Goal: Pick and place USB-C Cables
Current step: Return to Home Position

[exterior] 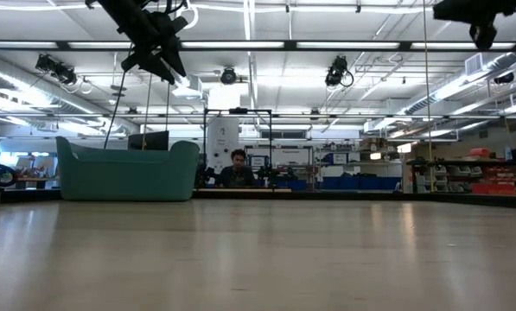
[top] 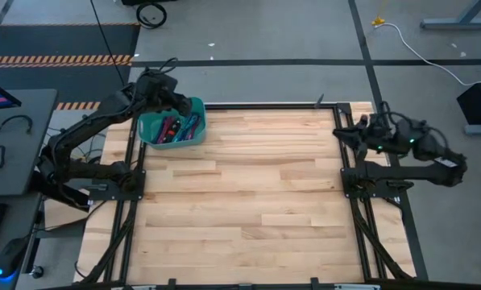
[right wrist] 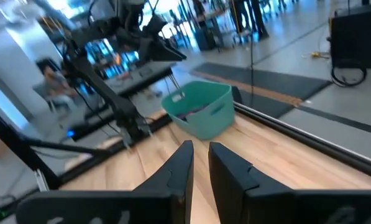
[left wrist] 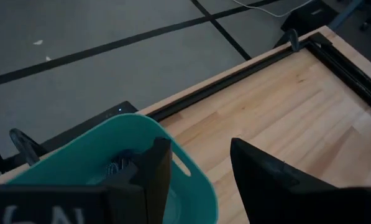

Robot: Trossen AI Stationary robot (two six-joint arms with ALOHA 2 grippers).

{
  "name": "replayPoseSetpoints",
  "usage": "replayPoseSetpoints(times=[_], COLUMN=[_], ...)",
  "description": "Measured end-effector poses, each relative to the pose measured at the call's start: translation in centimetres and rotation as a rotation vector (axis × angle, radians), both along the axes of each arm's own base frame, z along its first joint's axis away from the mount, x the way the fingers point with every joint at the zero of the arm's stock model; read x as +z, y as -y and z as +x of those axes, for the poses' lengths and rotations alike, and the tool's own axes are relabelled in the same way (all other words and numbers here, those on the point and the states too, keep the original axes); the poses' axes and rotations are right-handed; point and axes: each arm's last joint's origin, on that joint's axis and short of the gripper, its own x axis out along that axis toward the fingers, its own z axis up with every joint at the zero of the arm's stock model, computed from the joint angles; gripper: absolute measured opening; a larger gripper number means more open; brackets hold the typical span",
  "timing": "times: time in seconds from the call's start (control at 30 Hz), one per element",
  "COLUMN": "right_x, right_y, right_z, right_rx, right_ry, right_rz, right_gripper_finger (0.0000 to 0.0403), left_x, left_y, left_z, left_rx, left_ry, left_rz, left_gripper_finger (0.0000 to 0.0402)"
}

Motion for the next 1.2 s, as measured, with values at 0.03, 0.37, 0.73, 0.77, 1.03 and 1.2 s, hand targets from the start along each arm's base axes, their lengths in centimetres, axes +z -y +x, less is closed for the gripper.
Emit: replayPoseSetpoints(times=[0.03, 0.37, 0.73, 0.77, 1.03, 1.2], right_x=[-0.8, -6.7, -11.4, -11.8, -13.3, -14.1], right_y=[0.0, 0.4, 0.3, 0.3, 0.4, 0.4], right_z=[0.2, 3.9, 6.3, 6.4, 6.5, 6.2], right_rx=[0.0, 0.036, 0.142, 0.166, 0.122, 0.126], right_ry=[0.024, 0.29, 0.313, 0.295, 0.187, 0.124], right_rz=[0.003, -0.002, -0.069, -0.075, -0.077, -0.036], right_gripper_finger=[0.0054, 0.0054, 0.0029, 0.0022, 0.0005, 0.0003], left_x=[0.0, 0.0, 0.0, 0.0, 0.0, -0.2], left_y=[0.0, 0.3, 0.3, 0.3, 0.3, 0.4], left_z=[0.0, 0.3, 0.3, 0.3, 0.3, 0.2], left_rx=[-0.001, -0.012, -0.016, -0.016, -0.017, -0.018], left_ry=[0.001, 0.005, 0.0, 0.0, -0.003, -0.024], left_rz=[-0.001, -0.002, 0.004, 0.004, 0.002, -0.014], left_gripper_finger=[0.0172, 0.0172, 0.0172, 0.0172, 0.0172, 0.0172])
